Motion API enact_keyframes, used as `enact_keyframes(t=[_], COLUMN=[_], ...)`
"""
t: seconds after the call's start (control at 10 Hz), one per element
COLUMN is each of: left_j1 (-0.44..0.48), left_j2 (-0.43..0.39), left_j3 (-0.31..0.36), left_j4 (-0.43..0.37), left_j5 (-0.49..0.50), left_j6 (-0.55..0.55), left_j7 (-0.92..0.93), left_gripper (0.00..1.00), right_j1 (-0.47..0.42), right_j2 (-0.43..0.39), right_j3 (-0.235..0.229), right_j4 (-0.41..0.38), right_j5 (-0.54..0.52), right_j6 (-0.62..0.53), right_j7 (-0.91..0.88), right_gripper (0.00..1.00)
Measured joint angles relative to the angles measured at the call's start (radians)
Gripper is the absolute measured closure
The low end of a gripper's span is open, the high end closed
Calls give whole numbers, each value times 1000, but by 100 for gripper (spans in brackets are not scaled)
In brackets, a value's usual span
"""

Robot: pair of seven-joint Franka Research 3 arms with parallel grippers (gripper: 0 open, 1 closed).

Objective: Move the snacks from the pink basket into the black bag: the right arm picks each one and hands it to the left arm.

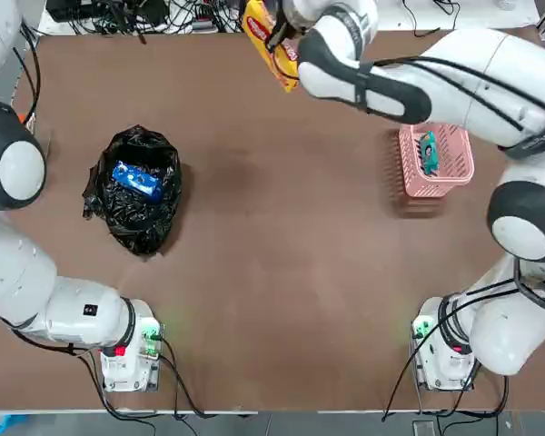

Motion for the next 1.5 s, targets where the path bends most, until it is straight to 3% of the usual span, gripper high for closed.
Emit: enact_keyframes(t=[0.3, 0.8, 1.0, 1.3, 1.5], left_j1=[-13, -124, -125, -135, -149], left_j2=[1, 17, 17, 19, 19], left_j3=[-8, -12, -6, -14, -19], left_j4=[7, 11, 11, 11, 12], left_j5=[-62, -96, -92, -86, -86], left_j6=[20, 71, 61, -8, -61], left_j7=[-105, -197, -185, -163, -150], left_gripper=[0, 0, 3, 16, 13], right_j1=[69, 161, 173, 174, 178], right_j2=[57, 168, 186, 198, 209], right_j3=[0, -1, -7, -8, -7], right_j4=[56, 195, 199, 199, 199], right_j5=[-47, -51, -58, -58, -58], right_j6=[33, 55, 79, 105, 119], right_j7=[58, 121, 149, 159, 167], right_gripper=[79, 79, 79, 80, 80])
